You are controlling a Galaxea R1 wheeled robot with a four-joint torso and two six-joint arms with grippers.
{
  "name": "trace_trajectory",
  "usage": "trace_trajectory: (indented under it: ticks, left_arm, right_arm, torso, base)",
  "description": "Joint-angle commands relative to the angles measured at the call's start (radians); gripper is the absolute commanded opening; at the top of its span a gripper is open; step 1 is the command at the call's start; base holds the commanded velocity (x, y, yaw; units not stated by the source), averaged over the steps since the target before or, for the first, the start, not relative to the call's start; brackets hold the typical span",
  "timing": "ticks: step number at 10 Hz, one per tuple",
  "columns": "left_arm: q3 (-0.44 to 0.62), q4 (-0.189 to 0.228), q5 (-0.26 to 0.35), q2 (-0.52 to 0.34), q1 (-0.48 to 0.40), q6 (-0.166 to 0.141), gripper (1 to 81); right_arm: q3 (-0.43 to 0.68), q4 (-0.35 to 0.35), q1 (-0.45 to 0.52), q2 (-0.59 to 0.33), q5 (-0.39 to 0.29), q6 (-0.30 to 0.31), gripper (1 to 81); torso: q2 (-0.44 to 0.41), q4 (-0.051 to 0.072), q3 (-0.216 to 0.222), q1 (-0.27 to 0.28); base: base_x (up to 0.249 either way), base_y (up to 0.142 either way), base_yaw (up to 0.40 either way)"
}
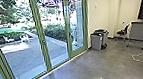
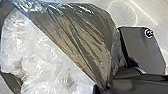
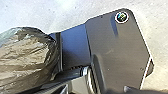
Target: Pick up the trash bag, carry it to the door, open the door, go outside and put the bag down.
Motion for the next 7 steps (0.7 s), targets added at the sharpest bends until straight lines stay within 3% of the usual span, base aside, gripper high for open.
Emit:
trace_trajectory:
  ticks: [1,7]
  left_arm:
    - [0.001,0.014,0.049,0.004,-0.052,0.005,1.0]
    - [0.0,0.016,0.049,0.007,-0.052,0.006,1.0]
  right_arm:
    - [0.001,-0.002,0.048,0.006,-0.054,-0.004,81.1]
    - [0.001,0.0,0.043,0.003,-0.049,-0.004,81.1]
  torso:
    - [0.0,0.0,0.0,0.0]
    - [0.0,0.0,0.0,0.0]
  base:
    - [0.1,0.0,0.0]
    - [0.114,0.0,0.0]
